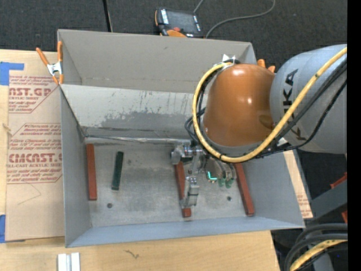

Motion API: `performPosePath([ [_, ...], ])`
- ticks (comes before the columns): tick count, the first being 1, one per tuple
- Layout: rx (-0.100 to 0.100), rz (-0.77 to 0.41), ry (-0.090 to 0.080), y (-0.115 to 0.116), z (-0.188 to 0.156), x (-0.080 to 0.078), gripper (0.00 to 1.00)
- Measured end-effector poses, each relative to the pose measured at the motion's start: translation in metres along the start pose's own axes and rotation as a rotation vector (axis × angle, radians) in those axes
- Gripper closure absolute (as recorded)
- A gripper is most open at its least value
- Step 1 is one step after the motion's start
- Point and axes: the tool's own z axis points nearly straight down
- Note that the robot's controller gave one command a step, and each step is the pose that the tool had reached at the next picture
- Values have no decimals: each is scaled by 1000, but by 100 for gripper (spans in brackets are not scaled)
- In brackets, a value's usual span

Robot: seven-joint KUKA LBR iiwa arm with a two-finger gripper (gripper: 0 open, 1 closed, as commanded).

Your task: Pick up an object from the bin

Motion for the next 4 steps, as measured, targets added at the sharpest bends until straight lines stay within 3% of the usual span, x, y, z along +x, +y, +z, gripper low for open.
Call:
performPosePath([
  [1, 1, -217, -4, -53, 115, -64, 0],
  [2, 2, -797, -8, -50, 154, -87, 0],
  [3, 0, -795, -9, -50, 152, -87, 100],
  [4, 7, -872, -17, -54, -9, -84, 100],
])
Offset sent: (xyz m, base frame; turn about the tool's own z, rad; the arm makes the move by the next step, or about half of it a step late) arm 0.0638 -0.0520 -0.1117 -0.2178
